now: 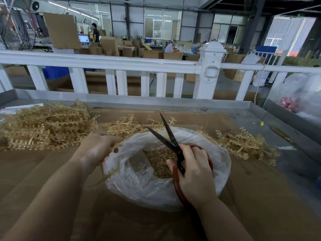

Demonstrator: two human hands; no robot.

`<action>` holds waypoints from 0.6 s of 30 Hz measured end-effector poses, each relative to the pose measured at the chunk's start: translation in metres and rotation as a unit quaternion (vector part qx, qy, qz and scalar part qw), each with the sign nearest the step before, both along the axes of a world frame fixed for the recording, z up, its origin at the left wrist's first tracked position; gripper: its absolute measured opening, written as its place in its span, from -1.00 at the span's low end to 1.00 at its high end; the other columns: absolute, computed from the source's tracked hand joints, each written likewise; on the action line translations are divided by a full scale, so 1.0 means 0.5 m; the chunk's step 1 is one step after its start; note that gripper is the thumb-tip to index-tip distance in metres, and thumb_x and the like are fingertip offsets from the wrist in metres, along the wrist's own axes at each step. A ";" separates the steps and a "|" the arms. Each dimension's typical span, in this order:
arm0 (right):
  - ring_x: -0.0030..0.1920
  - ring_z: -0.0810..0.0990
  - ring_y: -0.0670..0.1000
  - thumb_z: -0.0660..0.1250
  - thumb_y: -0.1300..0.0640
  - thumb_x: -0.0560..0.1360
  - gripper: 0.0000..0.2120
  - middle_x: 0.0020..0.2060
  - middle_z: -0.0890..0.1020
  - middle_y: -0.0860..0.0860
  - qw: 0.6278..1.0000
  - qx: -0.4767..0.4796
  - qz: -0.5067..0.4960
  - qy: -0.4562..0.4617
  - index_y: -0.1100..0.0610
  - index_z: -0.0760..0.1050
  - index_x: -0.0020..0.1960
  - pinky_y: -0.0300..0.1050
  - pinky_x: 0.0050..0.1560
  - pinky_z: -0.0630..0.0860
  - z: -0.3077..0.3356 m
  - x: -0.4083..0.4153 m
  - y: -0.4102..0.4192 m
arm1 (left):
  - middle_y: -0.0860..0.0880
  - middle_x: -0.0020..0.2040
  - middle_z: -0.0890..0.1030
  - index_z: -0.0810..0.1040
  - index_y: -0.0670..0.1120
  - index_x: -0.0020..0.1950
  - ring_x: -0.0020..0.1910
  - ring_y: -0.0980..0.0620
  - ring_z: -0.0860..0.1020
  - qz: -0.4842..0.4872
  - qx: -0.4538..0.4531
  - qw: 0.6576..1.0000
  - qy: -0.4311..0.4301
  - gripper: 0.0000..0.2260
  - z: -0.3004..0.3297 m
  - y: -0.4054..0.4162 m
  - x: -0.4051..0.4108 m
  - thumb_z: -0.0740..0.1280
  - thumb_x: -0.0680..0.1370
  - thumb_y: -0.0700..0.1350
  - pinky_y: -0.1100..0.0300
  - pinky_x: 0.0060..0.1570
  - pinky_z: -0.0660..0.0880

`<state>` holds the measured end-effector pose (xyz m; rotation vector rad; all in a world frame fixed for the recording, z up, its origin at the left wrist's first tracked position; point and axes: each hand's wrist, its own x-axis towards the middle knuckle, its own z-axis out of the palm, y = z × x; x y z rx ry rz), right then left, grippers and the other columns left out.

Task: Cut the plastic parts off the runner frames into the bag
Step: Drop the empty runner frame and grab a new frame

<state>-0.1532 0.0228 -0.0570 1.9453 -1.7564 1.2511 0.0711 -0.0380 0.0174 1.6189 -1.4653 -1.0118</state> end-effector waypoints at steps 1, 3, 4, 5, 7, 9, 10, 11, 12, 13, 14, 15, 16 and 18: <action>-0.05 0.50 0.11 0.20 -0.13 0.51 -0.58 -0.09 0.55 0.07 1.000 0.002 0.001 -0.001 0.19 0.50 0.14 -0.05 0.03 0.42 0.000 0.000 0.000 | -0.18 -0.33 0.57 0.56 -0.34 -0.22 -0.39 -0.07 0.47 -0.018 -0.002 0.999 -0.047 -0.79 -0.004 -0.005 0.001 0.33 0.52 -0.21 0.00 -0.29 0.46; -0.04 0.50 0.12 0.20 -0.13 0.51 -0.57 -0.08 0.56 0.07 1.000 0.007 0.002 -0.002 0.19 0.50 0.15 -0.02 0.02 0.44 0.000 0.000 0.001 | -0.19 -0.20 0.65 0.59 -0.32 -0.18 -0.25 -0.16 0.58 -0.031 -0.001 0.988 -0.152 -0.83 -0.018 -0.012 -0.002 0.29 0.50 -0.24 -0.09 -0.08 0.54; -0.03 0.50 0.12 0.20 -0.13 0.51 -0.57 -0.08 0.56 0.07 1.000 0.010 0.004 -0.003 0.19 0.51 0.15 -0.02 0.02 0.44 0.001 0.000 0.001 | -0.16 -0.21 0.65 0.59 -0.24 -0.18 -0.22 -0.16 0.60 -0.028 0.001 0.981 -0.194 -0.87 -0.025 -0.011 -0.005 0.28 0.48 -0.23 -0.07 -0.06 0.56; -0.03 0.50 0.12 0.20 -0.14 0.51 -0.57 -0.08 0.56 0.07 1.000 0.013 0.005 -0.004 0.19 0.51 0.15 -0.02 0.03 0.45 0.001 0.000 0.002 | -0.12 -0.23 0.64 0.57 -0.16 -0.16 -0.23 -0.12 0.61 -0.025 0.002 0.974 -0.224 -0.90 -0.033 -0.011 -0.009 0.27 0.47 -0.22 -0.04 -0.08 0.58; -0.02 0.50 0.11 0.20 -0.14 0.51 -0.57 -0.07 0.56 0.06 1.000 0.016 0.006 -0.005 0.18 0.51 0.16 -0.02 0.02 0.45 0.001 0.000 0.002 | -0.07 -0.21 0.62 0.51 -0.10 -0.09 -0.24 -0.05 0.59 -0.020 0.003 0.964 -0.266 -0.93 -0.048 -0.010 -0.017 0.25 0.46 -0.16 0.01 -0.09 0.58; -0.03 0.50 0.11 0.20 -0.14 0.51 -0.57 -0.08 0.56 0.06 1.000 0.015 0.007 -0.006 0.18 0.51 0.16 -0.02 0.02 0.46 0.000 0.000 0.002 | -0.04 -0.18 0.59 0.43 -0.05 -0.06 -0.22 -0.01 0.56 0.010 0.000 0.958 -0.288 -0.90 -0.062 -0.010 -0.022 0.25 0.44 -0.11 0.04 -0.12 0.54; -0.03 0.50 0.11 0.21 -0.14 0.51 -0.57 -0.08 0.56 0.06 1.000 0.015 0.008 -0.005 0.18 0.51 0.15 -0.03 0.02 0.45 0.000 0.000 0.002 | -0.02 -0.16 0.56 0.40 -0.04 -0.06 -0.20 0.00 0.54 0.028 -0.004 0.958 -0.286 -0.88 -0.066 -0.011 -0.025 0.25 0.43 -0.10 0.06 -0.11 0.50; -0.04 0.50 0.10 0.21 -0.14 0.50 -0.57 -0.08 0.56 0.06 1.000 0.014 0.008 -0.004 0.18 0.51 0.15 -0.03 0.01 0.45 0.000 -0.001 0.002 | -0.01 -0.11 0.53 0.38 -0.04 -0.05 -0.15 0.00 0.51 0.043 -0.008 0.959 -0.279 -0.85 -0.068 -0.010 -0.030 0.26 0.42 -0.09 0.05 -0.08 0.46; -0.04 0.50 0.10 0.21 -0.13 0.50 -0.57 -0.08 0.56 0.06 1.000 0.013 0.009 -0.005 0.18 0.51 0.15 -0.03 0.01 0.45 0.000 -0.001 0.002 | -0.01 -0.02 0.49 0.36 -0.04 -0.02 -0.06 -0.01 0.47 0.055 -0.011 0.960 -0.274 -0.82 -0.070 -0.009 -0.034 0.27 0.41 -0.09 0.02 -0.02 0.42; -0.04 0.50 0.11 0.22 -0.13 0.50 -0.57 -0.08 0.56 0.06 1.000 0.011 0.010 -0.005 0.18 0.51 0.15 -0.03 0.01 0.46 0.000 -0.001 0.002 | -0.03 0.08 0.43 0.33 -0.05 0.04 0.06 -0.05 0.42 0.062 -0.011 0.960 -0.271 -0.76 -0.074 -0.009 -0.037 0.29 0.41 -0.08 -0.03 0.06 0.38; -0.04 0.50 0.11 0.22 -0.13 0.50 -0.57 -0.08 0.56 0.06 1.000 0.010 0.010 -0.006 0.19 0.51 0.15 -0.02 0.01 0.46 0.000 -0.001 0.002 | -0.06 0.18 0.36 0.30 -0.04 0.12 0.17 -0.09 0.36 0.064 -0.006 0.961 -0.270 -0.67 -0.077 -0.009 -0.039 0.30 0.41 -0.07 -0.06 0.15 0.34; -0.04 0.51 0.11 0.22 -0.13 0.50 -0.58 -0.08 0.56 0.06 1.000 0.009 0.011 -0.005 0.19 0.51 0.15 -0.02 0.01 0.46 0.000 -0.001 0.002 | -0.10 0.26 0.32 0.27 -0.04 0.23 0.25 -0.12 0.31 0.064 -0.001 0.961 -0.268 -0.58 -0.079 -0.009 -0.040 0.31 0.42 -0.06 -0.08 0.21 0.32; -0.03 0.51 0.10 0.22 -0.13 0.50 -0.58 -0.08 0.57 0.06 1.000 0.008 0.011 -0.003 0.18 0.51 0.15 -0.03 0.02 0.46 0.000 0.000 0.002 | -0.13 0.31 0.29 0.24 -0.04 0.31 0.30 -0.14 0.28 0.063 0.004 0.962 -0.264 -0.50 -0.081 -0.008 -0.041 0.31 0.42 -0.05 -0.09 0.26 0.31; -0.03 0.50 0.08 0.22 -0.13 0.50 -0.59 -0.08 0.57 0.05 1.000 0.007 0.010 0.001 0.17 0.51 0.15 -0.06 0.02 0.46 0.000 0.000 0.002 | -0.16 0.41 0.26 0.17 -0.03 0.43 0.38 -0.18 0.24 0.059 0.011 0.966 -0.252 -0.40 -0.085 -0.010 -0.044 0.30 0.43 -0.02 -0.12 0.34 0.27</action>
